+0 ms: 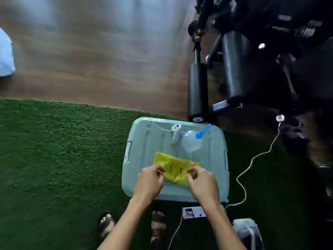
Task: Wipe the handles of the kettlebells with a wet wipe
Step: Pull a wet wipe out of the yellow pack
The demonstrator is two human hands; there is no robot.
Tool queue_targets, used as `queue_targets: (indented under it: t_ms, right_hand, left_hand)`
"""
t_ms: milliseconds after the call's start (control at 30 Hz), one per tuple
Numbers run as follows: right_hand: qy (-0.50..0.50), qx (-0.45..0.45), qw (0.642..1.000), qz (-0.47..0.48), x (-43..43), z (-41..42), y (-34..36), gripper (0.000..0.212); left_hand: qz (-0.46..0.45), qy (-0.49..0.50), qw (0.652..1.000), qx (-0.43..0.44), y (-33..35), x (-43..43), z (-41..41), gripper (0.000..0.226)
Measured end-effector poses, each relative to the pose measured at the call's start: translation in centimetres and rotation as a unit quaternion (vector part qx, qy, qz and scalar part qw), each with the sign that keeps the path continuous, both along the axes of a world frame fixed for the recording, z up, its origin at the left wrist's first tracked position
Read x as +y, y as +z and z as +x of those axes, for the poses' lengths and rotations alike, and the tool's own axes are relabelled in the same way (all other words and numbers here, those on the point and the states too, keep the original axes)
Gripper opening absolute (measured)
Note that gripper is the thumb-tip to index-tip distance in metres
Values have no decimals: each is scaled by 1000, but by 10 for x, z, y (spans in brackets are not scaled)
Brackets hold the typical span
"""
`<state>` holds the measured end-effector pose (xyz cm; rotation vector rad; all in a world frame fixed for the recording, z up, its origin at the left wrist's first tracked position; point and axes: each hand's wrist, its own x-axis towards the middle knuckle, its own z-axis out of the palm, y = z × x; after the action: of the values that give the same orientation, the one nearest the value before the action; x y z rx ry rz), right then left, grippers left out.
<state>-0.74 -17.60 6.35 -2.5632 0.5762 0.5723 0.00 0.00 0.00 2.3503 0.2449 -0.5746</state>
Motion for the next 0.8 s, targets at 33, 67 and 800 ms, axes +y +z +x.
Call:
queue_targets:
  t_ms: [33, 67, 800]
  right_hand:
    - [-11, 8, 1000, 1, -13, 3, -30, 22]
    - [-28, 22, 999, 2, -24, 4, -60, 24]
    - [-15, -35, 996, -75, -78, -34, -300, 38]
  left_hand:
    - [-12, -5, 1000, -1, -30, -16, 2, 18]
    - [-18, -13, 1000, 6, -53, -33, 4, 20]
    - [46, -111, 984, -134, -268, -128, -5, 15]
